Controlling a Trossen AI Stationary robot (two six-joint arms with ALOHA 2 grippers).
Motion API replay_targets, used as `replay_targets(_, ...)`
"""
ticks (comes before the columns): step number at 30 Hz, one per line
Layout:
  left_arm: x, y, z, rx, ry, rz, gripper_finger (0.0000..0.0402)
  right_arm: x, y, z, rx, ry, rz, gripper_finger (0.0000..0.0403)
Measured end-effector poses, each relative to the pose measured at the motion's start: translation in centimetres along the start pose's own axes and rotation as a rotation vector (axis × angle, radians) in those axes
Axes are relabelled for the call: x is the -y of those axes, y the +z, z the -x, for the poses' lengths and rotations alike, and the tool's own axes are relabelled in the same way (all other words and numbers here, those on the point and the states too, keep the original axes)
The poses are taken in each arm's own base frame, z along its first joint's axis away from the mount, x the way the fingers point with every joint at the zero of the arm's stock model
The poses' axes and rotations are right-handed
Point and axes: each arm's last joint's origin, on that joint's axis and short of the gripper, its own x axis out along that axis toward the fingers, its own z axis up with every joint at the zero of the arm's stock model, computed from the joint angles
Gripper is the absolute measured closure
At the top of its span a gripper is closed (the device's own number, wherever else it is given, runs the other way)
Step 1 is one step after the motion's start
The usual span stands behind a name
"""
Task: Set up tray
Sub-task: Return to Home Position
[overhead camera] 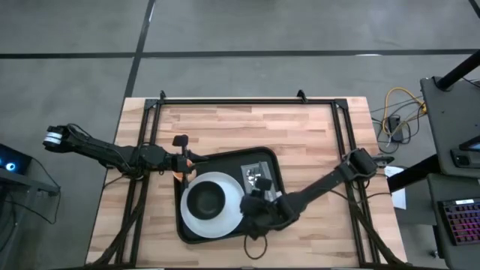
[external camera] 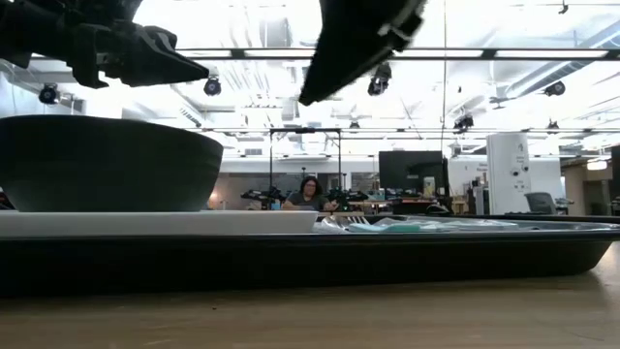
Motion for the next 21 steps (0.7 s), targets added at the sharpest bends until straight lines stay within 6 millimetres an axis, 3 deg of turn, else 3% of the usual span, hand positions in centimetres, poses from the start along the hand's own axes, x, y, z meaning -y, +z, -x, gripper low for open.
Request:
replay_targets(3,0.0,0.0,0.0,-0.004,-0.002,-0.001,0.0356,0.2,1.1,0.5,0.067,-0.065,0.047,0.0302)
replay_targets(12,0.1,-0.2,0.0,-0.017,-0.008,-0.006,0.0356,0.4,4.1,2.4,0.141,-0.038,0.187,0.0321)
replay_targets(21,0.1,-0.2,0.0,-0.017,-0.008,-0.006,0.0356,0.5,4.5,2.9,0.151,-0.045,0.353,0.032)
